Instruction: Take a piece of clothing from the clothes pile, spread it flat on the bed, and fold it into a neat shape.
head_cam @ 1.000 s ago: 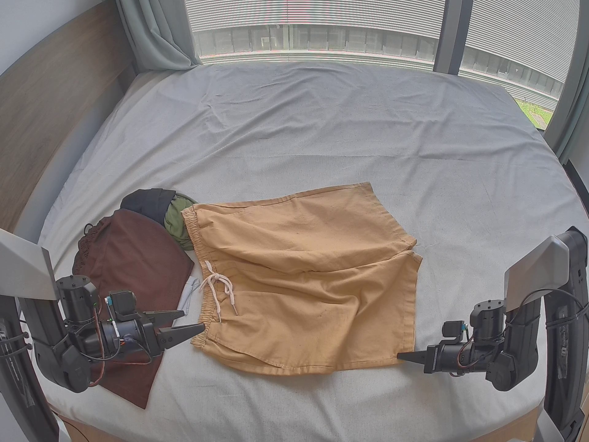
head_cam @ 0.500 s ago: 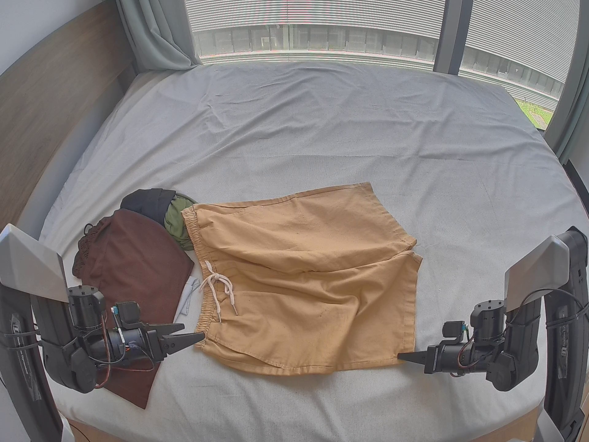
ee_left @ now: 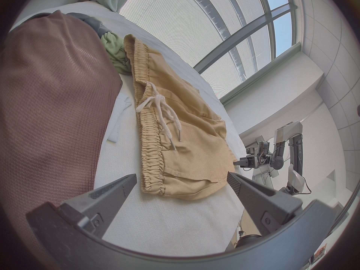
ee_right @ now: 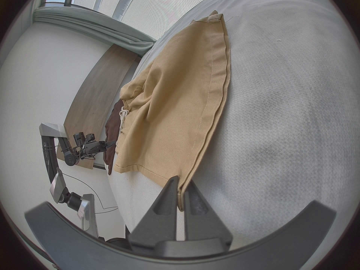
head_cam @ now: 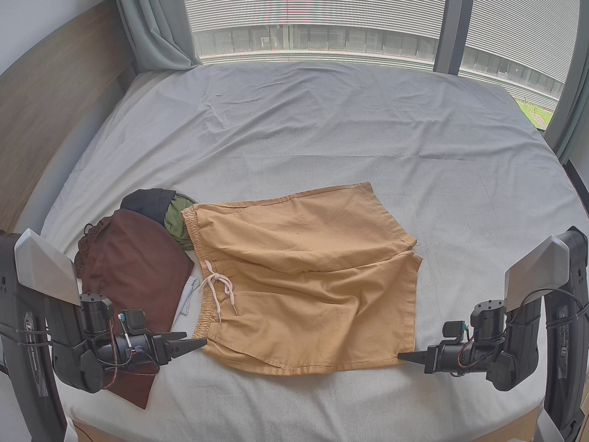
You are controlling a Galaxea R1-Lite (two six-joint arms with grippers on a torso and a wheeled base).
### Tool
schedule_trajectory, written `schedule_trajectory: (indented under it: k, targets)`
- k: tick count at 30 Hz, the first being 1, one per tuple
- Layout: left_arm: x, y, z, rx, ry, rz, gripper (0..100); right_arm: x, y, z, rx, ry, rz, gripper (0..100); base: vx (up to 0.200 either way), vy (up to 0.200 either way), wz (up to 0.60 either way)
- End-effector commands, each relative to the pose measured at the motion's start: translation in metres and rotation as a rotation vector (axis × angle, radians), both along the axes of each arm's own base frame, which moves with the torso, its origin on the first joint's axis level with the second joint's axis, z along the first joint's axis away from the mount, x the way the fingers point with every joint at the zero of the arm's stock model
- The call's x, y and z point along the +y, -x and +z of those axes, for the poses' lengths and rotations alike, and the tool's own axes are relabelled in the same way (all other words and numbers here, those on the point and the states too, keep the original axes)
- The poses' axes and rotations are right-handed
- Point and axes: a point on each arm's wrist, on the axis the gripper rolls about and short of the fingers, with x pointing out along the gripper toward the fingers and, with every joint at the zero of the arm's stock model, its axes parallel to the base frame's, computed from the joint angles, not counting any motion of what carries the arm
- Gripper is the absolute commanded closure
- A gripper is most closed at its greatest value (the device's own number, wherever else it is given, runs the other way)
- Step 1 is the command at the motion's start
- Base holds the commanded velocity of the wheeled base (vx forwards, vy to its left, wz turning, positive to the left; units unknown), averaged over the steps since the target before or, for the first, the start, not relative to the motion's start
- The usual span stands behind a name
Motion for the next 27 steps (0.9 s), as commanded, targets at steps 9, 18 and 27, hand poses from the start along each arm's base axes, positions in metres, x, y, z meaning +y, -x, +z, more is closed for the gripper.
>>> schedule_trajectory:
  k: [9, 18, 27]
  targets:
    - [-0.002, -0.004, -0.016, 0.094, 0.039, 0.028, 0, 0.0, 0.0, 0.0, -0.004, 0.001, 0.003, 100, 0.0, 0.0, 0.0]
    - [-0.007, -0.011, -0.025, 0.153, 0.076, 0.049, 0, 0.0, -0.001, 0.0, -0.006, 0.002, 0.002, 100, 0.0, 0.0, 0.0]
    - [-0.015, -0.017, -0.026, 0.139, 0.056, 0.064, 0, 0.0, 0.0, 0.0, -0.003, 0.003, 0.002, 100, 0.0, 0.0, 0.0]
